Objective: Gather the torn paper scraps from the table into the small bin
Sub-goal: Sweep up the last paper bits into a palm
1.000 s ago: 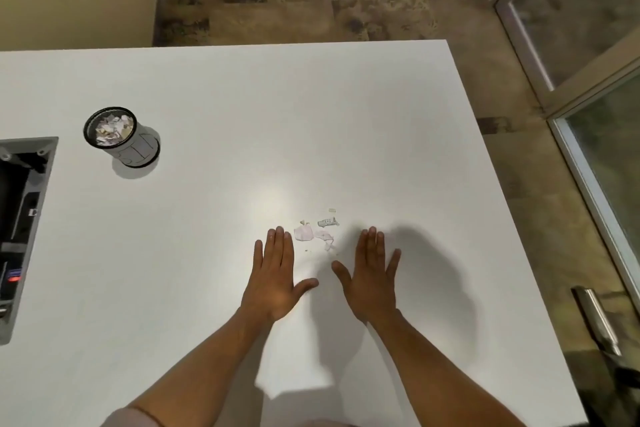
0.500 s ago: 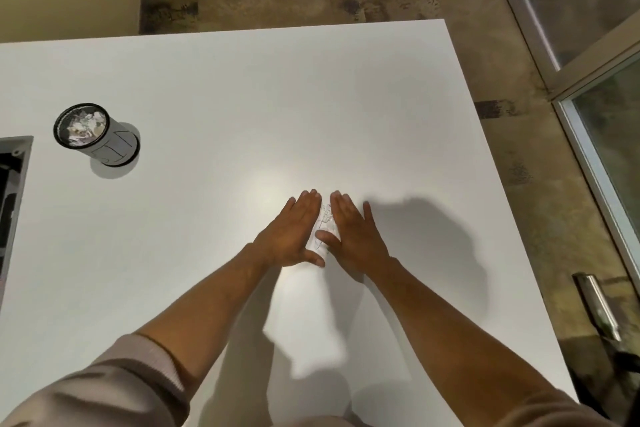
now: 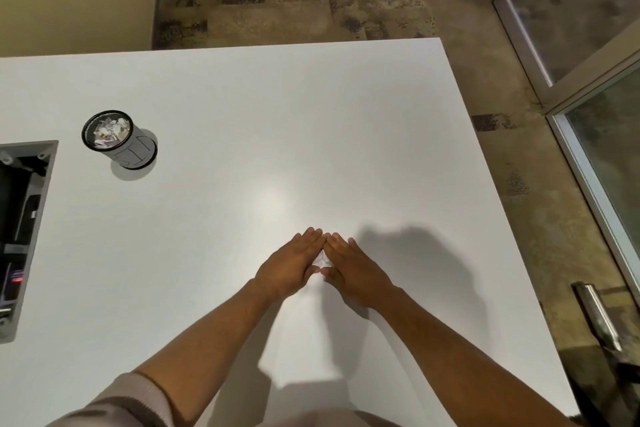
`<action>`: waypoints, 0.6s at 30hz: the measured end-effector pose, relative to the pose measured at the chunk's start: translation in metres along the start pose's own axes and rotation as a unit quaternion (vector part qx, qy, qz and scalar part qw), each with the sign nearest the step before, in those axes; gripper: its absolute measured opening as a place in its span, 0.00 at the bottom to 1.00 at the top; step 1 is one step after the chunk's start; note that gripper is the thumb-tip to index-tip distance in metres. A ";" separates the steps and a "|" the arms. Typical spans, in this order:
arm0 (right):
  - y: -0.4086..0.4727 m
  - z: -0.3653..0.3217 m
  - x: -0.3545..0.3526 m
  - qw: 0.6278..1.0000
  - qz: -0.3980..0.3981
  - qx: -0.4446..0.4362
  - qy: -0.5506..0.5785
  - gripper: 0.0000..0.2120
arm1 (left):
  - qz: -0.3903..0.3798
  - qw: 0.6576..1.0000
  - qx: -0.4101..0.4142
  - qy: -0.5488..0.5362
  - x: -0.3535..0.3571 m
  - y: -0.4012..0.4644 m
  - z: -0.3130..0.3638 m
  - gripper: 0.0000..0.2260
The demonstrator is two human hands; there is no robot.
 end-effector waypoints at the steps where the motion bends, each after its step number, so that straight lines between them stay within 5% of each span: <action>1: -0.006 0.002 -0.003 0.999 0.025 0.026 0.038 0.28 | 0.011 1.000 -0.012 -0.006 -0.002 -0.004 0.001 0.29; 6: -0.037 0.022 -0.020 0.950 0.200 0.237 0.045 0.19 | 0.108 0.983 -0.151 0.001 -0.017 -0.022 0.003 0.34; 12: -0.033 0.017 -0.002 0.929 0.134 0.317 0.133 0.29 | 0.058 0.976 -0.207 0.035 -0.003 -0.007 0.034 0.29; 18: -0.038 0.018 -0.004 0.915 0.153 0.333 0.166 0.25 | 0.050 0.971 -0.219 0.087 0.003 0.013 0.051 0.12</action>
Point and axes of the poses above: each hand's wrist, its own y-axis towards the middle knuckle, its own x-axis out of the palm, z = x × y, the point moved 7 cm from there along y, towards the middle knuckle, and after that the axes turned 2 degrees about -x, right-handed, at the moved point
